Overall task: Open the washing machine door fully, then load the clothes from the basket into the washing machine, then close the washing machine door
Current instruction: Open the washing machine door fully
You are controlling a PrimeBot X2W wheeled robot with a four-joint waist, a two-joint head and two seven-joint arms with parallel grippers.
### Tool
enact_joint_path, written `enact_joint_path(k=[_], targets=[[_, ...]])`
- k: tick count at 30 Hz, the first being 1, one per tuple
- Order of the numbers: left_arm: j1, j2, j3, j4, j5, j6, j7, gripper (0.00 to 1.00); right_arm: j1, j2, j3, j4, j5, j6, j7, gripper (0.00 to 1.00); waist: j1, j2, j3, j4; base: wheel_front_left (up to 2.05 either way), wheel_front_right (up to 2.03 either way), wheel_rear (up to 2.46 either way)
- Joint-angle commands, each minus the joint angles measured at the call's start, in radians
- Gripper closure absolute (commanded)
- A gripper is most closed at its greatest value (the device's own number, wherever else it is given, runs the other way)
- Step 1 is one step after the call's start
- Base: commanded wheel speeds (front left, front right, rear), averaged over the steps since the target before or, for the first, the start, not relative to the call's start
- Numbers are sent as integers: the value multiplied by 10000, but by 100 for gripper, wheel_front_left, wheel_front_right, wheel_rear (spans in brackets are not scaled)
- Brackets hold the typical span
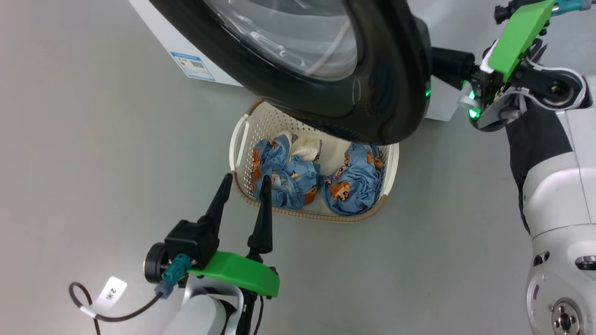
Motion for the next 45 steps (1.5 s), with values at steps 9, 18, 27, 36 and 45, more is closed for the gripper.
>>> enact_joint_path(k=[9, 18, 27, 36, 45], targets=[[349, 167, 137, -189, 288, -65, -65, 0, 1205, 330, 1844, -661, 1640, 16, -305, 100, 0, 0, -491, -49, 0, 0, 0], [495, 167, 69, -214, 317, -85, -65, 0, 1976, 330, 3383, -1153, 2904, 16, -646, 100, 0, 0, -698, -51, 0, 0, 0], [612, 167, 51, -217, 359, -113, -65, 0, 2567, 331, 4875, -1753, 4049, 16, -974, 100, 0, 0, -811, -57, 0, 0, 0], [706, 167, 29, -177, 384, -134, -65, 0, 3031, 331, 5924, -2108, 4812, 16, -1295, 100, 0, 0, -989, -35, 0, 0, 0], [811, 167, 90, -133, 438, -175, -65, 0, 3151, 331, 6564, -2243, 5321, 16, -1560, 100, 0, 0, -1099, 16, 0, 0, 0]])
